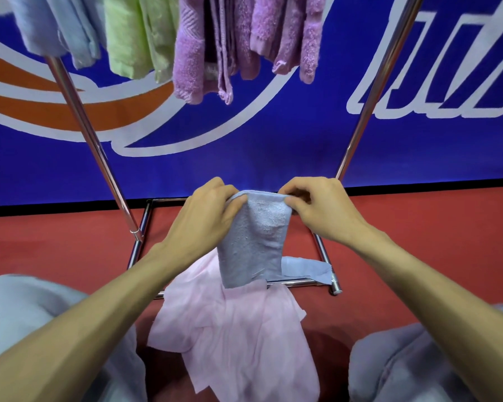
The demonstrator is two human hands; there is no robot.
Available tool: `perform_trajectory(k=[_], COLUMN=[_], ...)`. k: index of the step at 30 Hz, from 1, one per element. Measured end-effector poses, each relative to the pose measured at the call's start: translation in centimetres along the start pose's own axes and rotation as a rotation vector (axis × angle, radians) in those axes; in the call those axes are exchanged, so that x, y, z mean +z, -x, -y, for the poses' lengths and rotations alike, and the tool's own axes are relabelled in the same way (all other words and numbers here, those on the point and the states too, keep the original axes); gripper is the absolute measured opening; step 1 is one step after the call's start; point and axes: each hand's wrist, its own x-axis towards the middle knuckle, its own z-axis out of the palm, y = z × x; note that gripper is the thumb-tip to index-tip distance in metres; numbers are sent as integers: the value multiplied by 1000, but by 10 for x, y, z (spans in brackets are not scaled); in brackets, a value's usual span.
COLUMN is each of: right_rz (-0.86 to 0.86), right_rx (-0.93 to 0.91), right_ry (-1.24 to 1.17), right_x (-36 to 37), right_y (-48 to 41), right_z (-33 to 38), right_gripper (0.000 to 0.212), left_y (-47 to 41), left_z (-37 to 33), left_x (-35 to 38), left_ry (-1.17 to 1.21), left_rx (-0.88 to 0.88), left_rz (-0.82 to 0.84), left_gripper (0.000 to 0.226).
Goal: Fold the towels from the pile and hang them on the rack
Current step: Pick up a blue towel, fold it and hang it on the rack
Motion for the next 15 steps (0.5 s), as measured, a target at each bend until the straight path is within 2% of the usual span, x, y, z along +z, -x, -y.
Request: perform_trajectory(k=[3,6,9,12,15], right_rz=[9,8,2,-11,-10], right_rx=[62,119,167,204,224], right_ry=[-65,-143,-222,-278,-293], right_x=[1,1,0,-1,-2], right_y=[-2,-2,-3,-3,-3], right_z=[-1,-2,-3,-3,-3], right_gripper=[13,12,13,15,17], left_y=[-3,-2,2,3,2], left_z=[-2,-5,-9,-10,-8], left_x=[3,-1,-5,-5,-4], left_ry=[36,162,243,162,140], left_rx=[-46,-61,22,123,125], left_rz=[-18,-31,-13,-3,20], left_gripper=[33,14,15,15,23])
